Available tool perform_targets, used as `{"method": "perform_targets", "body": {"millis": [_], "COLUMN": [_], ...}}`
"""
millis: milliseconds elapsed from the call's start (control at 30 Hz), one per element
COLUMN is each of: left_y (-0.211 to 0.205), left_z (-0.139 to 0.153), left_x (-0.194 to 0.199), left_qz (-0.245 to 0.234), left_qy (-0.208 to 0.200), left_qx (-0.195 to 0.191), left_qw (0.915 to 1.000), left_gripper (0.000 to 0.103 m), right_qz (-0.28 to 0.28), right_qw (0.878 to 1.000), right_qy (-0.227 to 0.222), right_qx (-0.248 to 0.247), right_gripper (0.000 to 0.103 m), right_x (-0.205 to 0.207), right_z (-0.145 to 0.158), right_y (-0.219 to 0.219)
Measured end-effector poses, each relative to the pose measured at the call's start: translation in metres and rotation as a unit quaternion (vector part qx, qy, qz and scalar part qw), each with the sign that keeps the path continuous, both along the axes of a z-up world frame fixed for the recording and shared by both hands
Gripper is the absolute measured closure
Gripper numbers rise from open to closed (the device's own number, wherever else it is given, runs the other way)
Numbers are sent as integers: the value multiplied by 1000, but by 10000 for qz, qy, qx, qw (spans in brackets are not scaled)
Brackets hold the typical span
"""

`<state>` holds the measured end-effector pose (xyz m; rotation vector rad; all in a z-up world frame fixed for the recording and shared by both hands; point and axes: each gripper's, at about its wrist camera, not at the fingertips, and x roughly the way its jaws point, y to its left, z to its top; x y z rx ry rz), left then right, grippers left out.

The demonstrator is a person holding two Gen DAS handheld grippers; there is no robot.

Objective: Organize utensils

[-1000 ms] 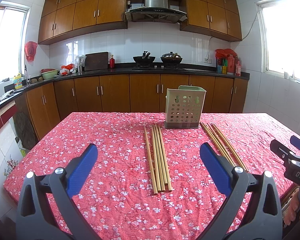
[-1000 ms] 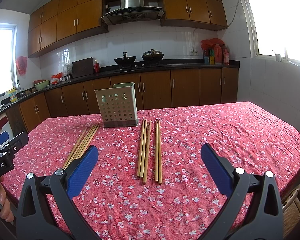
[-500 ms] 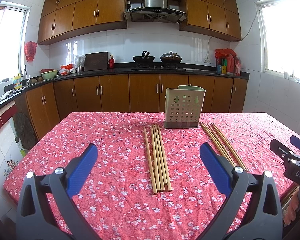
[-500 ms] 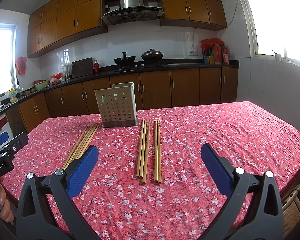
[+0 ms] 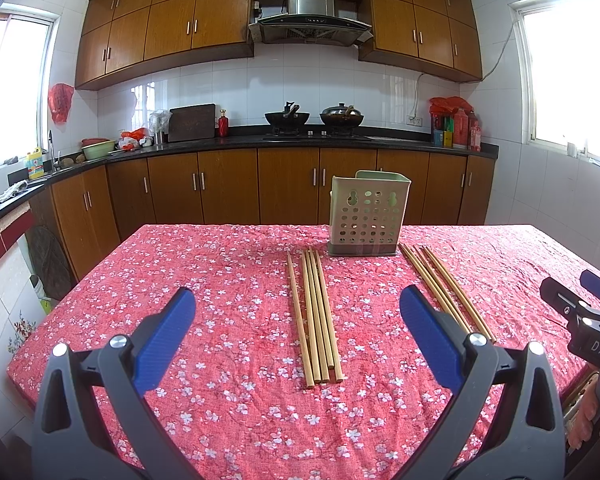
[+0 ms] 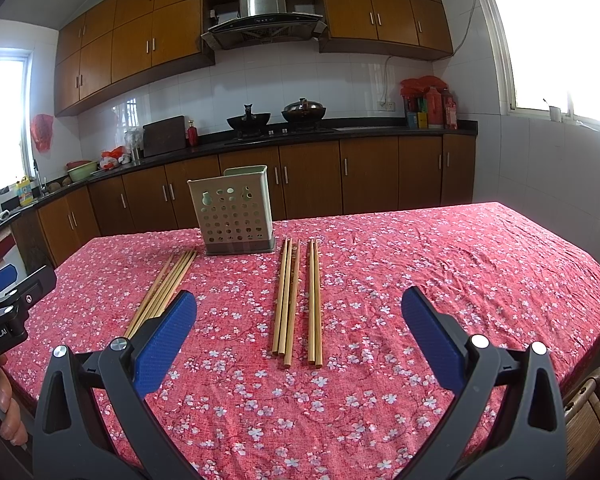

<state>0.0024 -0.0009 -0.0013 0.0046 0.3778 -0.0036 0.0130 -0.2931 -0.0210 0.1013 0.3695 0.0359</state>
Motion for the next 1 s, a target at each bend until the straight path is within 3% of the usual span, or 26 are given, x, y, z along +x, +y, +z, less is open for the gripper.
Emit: {"method": "perform_targets", "body": {"millis": [667,933,1000], "left_y": [0,11,15], "left_z": [-2,-14,-19], "left_x": [3,26,38], "left_qz": [20,184,247], "left_qy": [39,408,619], "left_qx": [-8,-59,-71], "left_qw": [10000,9990,9978], "left_gripper": [4,4,4], "right_qz": [-6,24,-25], "right_qw": [10000,9992,9980], "right_qy": [23,378,588], "right_qx": [-1,159,218], "right_gripper": [2,2,8], "right_x": [1,26,39], "right_z": [-2,-10,-15], "right_y": [-1,-9,-16]}}
